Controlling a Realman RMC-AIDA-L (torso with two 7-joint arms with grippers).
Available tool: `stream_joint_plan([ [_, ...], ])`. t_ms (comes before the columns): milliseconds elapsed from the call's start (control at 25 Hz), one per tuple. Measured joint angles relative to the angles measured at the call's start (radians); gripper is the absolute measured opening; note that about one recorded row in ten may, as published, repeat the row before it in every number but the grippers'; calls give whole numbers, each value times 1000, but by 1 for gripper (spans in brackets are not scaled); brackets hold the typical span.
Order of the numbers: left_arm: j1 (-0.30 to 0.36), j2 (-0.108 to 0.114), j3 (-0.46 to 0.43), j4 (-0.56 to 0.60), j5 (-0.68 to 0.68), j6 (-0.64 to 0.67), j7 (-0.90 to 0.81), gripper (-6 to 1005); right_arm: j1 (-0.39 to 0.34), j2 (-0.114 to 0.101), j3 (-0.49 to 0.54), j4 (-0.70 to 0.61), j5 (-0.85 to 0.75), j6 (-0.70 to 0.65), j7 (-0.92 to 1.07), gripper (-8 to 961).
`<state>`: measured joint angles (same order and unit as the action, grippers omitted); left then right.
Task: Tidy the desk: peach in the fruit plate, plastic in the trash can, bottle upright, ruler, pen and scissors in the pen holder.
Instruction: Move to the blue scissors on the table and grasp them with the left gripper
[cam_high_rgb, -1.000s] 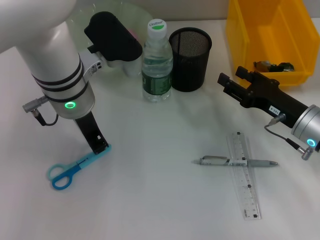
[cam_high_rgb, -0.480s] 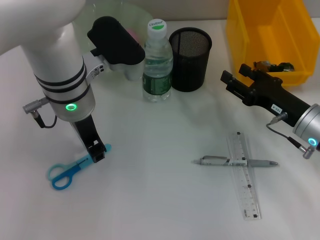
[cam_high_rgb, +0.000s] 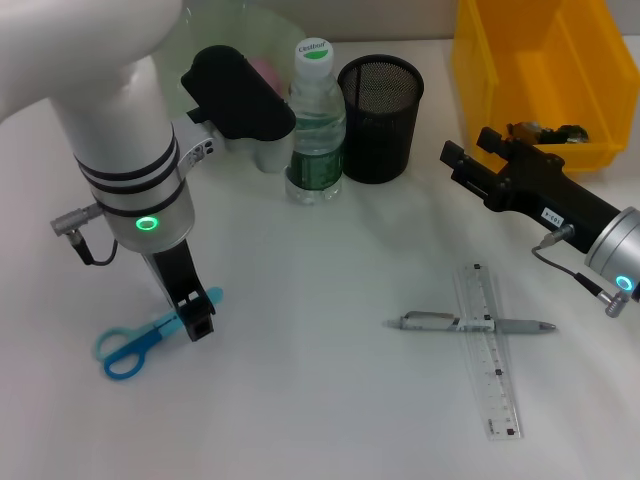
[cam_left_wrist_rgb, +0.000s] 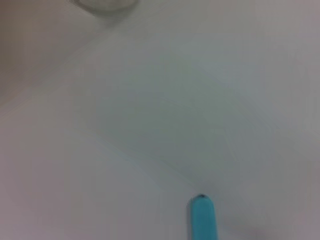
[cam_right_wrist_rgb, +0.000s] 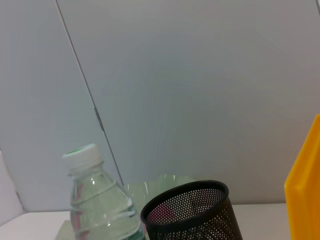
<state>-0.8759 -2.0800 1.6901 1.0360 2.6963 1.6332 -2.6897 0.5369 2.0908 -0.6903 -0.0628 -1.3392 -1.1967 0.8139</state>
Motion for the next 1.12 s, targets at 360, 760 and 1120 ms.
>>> stream_joint_plan([
  [360, -2, 0, 5, -24, 4, -27, -2, 494, 0, 0, 0, 3, 0, 0, -2, 651],
  [760, -2, 0, 28, -55, 5, -50, 0, 490, -1, 0, 0, 3, 0, 0, -2, 651],
  [1120, -1, 0, 29, -57, 5, -51, 1, 488, -5, 0, 0, 3, 0, 0, -2, 651],
])
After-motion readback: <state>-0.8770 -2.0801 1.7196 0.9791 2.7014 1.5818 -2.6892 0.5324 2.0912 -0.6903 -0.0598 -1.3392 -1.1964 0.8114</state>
